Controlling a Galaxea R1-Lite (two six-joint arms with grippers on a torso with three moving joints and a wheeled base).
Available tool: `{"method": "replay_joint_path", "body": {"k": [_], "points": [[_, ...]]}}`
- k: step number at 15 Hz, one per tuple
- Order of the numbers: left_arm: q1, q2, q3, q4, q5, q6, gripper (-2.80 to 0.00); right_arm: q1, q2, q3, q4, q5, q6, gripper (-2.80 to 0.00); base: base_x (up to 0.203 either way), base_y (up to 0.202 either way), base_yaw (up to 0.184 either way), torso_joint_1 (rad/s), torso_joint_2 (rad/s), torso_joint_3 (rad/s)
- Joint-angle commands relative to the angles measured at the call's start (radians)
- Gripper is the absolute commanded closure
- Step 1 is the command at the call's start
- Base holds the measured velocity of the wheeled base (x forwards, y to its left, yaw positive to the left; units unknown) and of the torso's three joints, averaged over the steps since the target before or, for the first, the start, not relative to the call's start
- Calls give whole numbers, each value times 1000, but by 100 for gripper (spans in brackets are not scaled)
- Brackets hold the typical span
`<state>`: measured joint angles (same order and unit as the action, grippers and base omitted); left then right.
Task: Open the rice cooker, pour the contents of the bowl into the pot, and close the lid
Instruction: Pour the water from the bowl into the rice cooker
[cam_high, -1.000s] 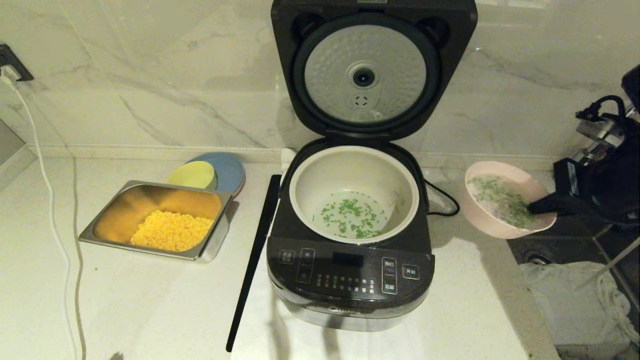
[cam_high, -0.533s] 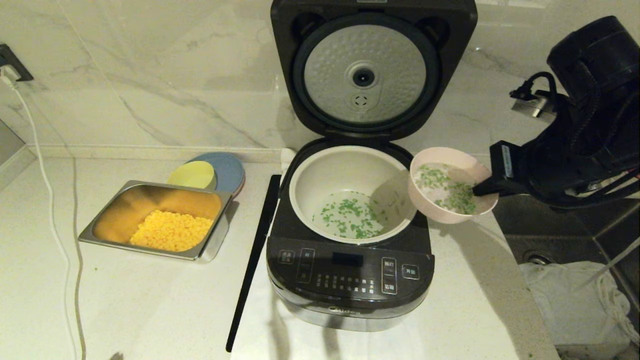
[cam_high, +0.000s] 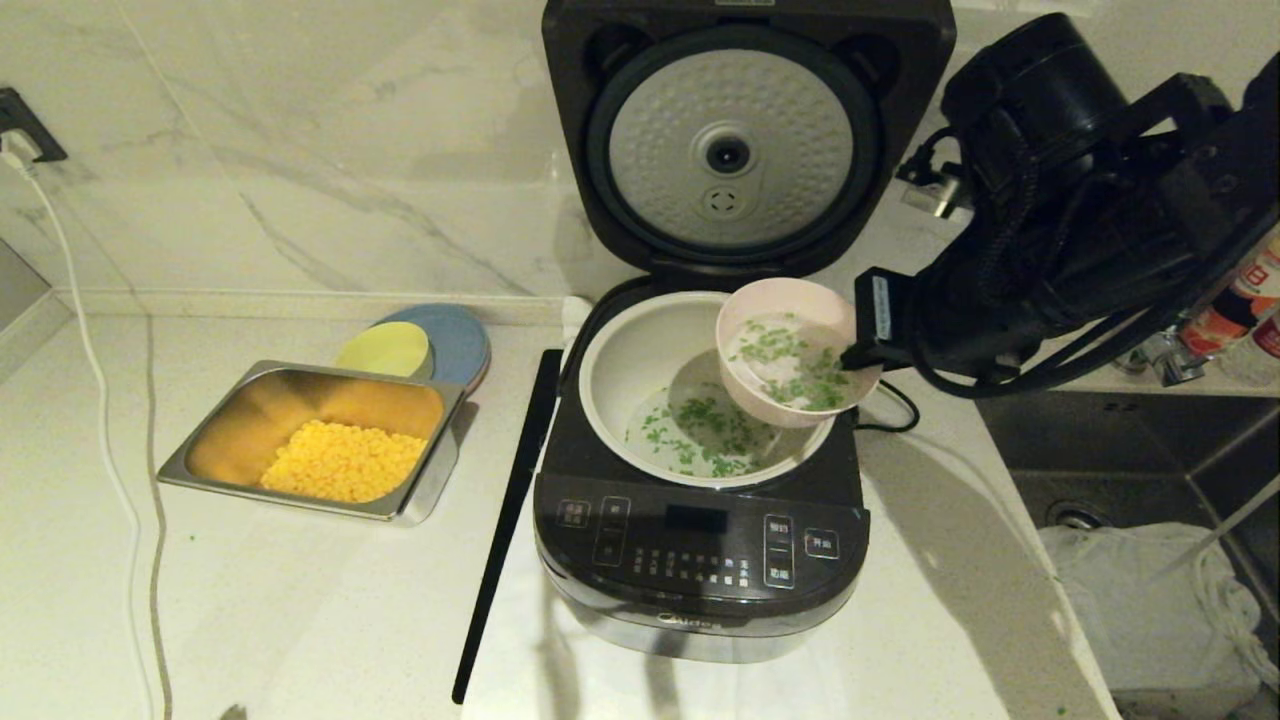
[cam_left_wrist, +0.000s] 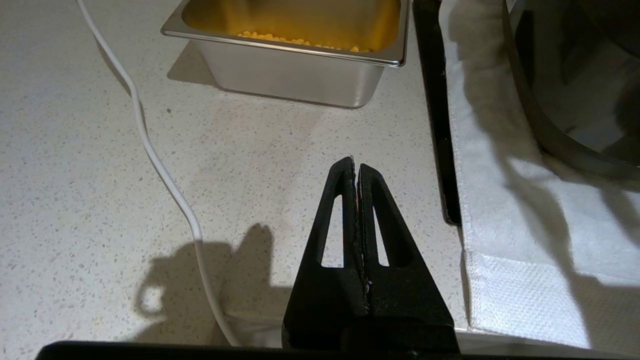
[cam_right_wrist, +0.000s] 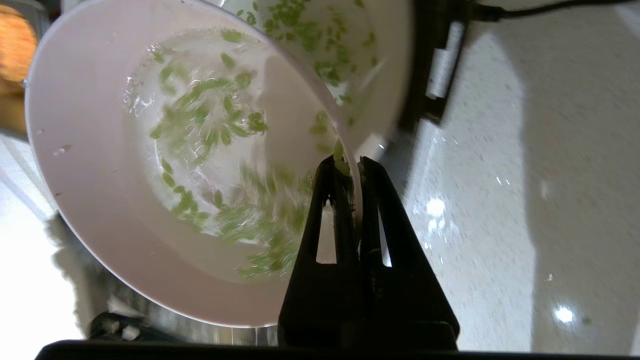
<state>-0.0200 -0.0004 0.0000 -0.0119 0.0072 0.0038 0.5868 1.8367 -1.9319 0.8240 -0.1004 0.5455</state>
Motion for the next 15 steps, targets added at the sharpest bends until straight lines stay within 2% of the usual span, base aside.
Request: {"method": "replay_joint_path", "body": {"k": [1,8,15], "points": [[0,-1,9,0,0,0,0,39,60,-4,-23,-10,4,0,0,0,0,0,0,0],[0,-1,9,0,0,-1,0,94,139,-4,-117,-37,4,0,0,0,0,0,0,0],[0,-1,9,0,0,1,0,96,196,-4,-185,-68,5,0,0,0,0,0,0,0]]}}
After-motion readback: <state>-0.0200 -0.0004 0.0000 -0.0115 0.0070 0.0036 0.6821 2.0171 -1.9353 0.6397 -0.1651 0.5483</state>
